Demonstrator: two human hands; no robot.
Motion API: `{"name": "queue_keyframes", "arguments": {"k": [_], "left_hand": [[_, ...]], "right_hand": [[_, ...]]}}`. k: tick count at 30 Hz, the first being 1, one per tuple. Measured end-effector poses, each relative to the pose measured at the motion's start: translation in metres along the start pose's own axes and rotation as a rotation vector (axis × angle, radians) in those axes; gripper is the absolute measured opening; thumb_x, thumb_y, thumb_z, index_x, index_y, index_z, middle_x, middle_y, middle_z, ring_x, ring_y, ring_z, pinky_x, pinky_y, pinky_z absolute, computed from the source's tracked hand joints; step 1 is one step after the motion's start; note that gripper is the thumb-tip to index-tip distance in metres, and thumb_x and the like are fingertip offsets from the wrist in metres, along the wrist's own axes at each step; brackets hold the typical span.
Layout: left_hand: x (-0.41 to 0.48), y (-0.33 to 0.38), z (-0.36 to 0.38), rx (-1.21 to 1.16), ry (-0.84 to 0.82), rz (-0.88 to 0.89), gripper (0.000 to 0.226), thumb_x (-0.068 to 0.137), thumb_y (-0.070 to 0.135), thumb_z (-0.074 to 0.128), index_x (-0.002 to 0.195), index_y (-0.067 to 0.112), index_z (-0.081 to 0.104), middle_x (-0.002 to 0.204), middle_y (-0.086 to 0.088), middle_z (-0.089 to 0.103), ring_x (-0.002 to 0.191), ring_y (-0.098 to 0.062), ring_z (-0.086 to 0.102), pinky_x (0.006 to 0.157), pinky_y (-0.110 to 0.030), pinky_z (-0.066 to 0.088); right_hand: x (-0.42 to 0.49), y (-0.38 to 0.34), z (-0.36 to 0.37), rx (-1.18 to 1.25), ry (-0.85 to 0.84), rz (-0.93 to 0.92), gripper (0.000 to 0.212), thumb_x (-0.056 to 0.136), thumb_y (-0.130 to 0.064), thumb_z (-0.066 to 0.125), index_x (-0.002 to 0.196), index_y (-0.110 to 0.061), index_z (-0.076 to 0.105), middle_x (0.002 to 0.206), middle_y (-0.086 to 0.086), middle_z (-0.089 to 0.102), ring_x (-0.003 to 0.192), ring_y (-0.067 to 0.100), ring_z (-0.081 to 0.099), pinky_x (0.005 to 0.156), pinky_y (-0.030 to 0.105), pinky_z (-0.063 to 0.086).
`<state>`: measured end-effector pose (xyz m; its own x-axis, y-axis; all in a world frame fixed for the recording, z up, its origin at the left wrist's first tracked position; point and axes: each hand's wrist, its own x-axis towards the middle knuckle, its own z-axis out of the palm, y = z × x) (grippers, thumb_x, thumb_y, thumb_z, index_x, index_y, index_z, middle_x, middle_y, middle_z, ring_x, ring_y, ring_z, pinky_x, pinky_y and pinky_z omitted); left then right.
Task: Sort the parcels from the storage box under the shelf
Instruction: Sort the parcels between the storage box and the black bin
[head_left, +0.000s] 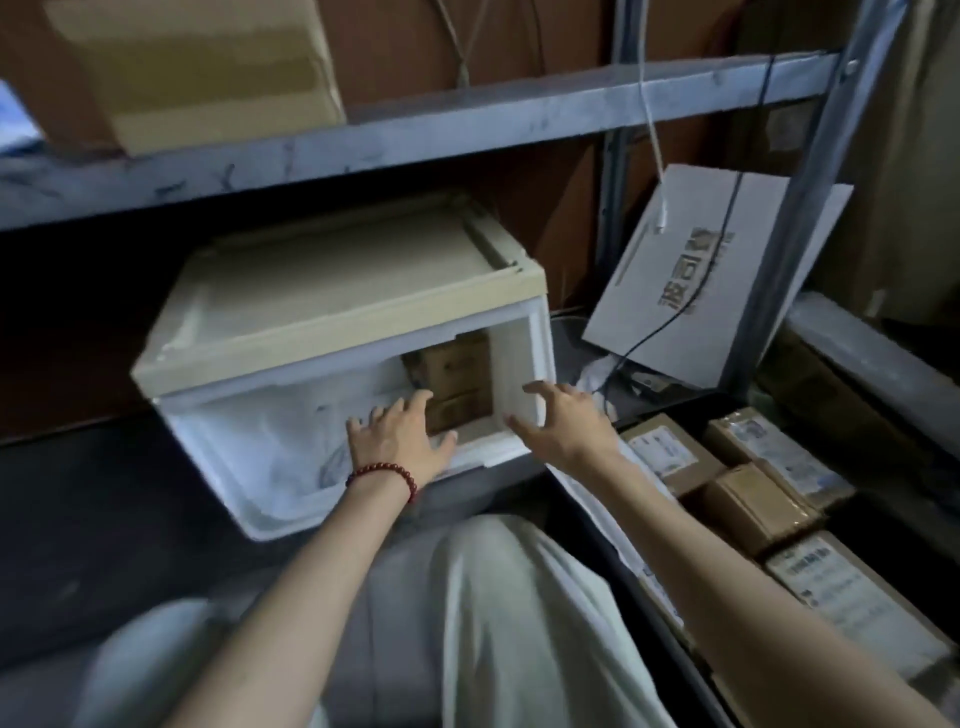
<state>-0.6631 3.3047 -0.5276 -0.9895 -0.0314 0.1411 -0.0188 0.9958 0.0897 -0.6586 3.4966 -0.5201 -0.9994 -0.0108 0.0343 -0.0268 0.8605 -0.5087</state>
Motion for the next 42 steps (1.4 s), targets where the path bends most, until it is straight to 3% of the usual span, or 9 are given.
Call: {"name": "queue_keyframes", "arguments": {"k": [8, 12, 25, 33, 42], "left_hand": [[-0.048, -0.109, -0.018, 0.042, -0.019, -0.172, 0.065, 0.087, 0.059, 0.048, 0.142, 0.028, 0.031, 0.139, -0.003, 0.048, 0.123, -0.027, 0.047, 0.093, -0.041, 0.039], [-0.056, -0.135, -0.017, -0.025, -0.055, -0.22, 0.061, 0.089, 0.053, 0.048, 0.143, 0.028, 0.03, 0.139, -0.002, 0.048, 0.123, -0.026, 0.047, 0.094, -0.041, 0.044], [-0.001, -0.128, 0.029, -0.166, -0.104, -0.184, 0.055, 0.092, 0.043, 0.05, 0.141, 0.026, 0.033, 0.139, -0.002, 0.046, 0.123, -0.025, 0.045, 0.092, -0.041, 0.047], [0.041, -0.131, 0.065, -0.187, -0.155, -0.186, 0.055, 0.091, 0.043, 0.053, 0.14, 0.028, 0.033, 0.138, -0.002, 0.044, 0.123, -0.025, 0.045, 0.089, -0.038, 0.047], [0.101, -0.135, 0.119, -0.097, -0.285, -0.19, 0.063, 0.09, 0.04, 0.054, 0.144, 0.023, 0.027, 0.142, -0.007, 0.038, 0.126, -0.027, 0.041, 0.096, -0.041, 0.043]], "right_hand": [[-0.009, -0.093, 0.047, 0.017, -0.141, -0.115, 0.068, 0.092, -0.045, 0.053, 0.146, -0.011, 0.029, 0.143, 0.016, 0.038, 0.133, 0.034, 0.033, 0.105, 0.043, 0.038], [-0.004, -0.107, 0.061, -0.002, -0.2, -0.098, 0.072, 0.092, -0.046, 0.054, 0.148, -0.012, 0.026, 0.146, 0.015, 0.034, 0.135, 0.033, 0.032, 0.105, 0.043, 0.038], [0.036, -0.079, 0.1, -0.036, -0.175, -0.098, 0.062, 0.092, -0.044, 0.055, 0.141, -0.011, 0.036, 0.14, 0.013, 0.039, 0.129, 0.032, 0.038, 0.099, 0.04, 0.038], [0.083, -0.088, 0.145, -0.099, -0.297, -0.158, 0.061, 0.092, -0.043, 0.056, 0.143, -0.019, 0.034, 0.142, 0.01, 0.039, 0.128, 0.031, 0.04, 0.102, 0.042, 0.037], [0.158, -0.071, 0.197, -0.02, -0.398, -0.081, 0.066, 0.093, -0.044, 0.054, 0.148, -0.017, 0.028, 0.151, 0.01, 0.032, 0.135, 0.031, 0.036, 0.107, 0.041, 0.038]]}}
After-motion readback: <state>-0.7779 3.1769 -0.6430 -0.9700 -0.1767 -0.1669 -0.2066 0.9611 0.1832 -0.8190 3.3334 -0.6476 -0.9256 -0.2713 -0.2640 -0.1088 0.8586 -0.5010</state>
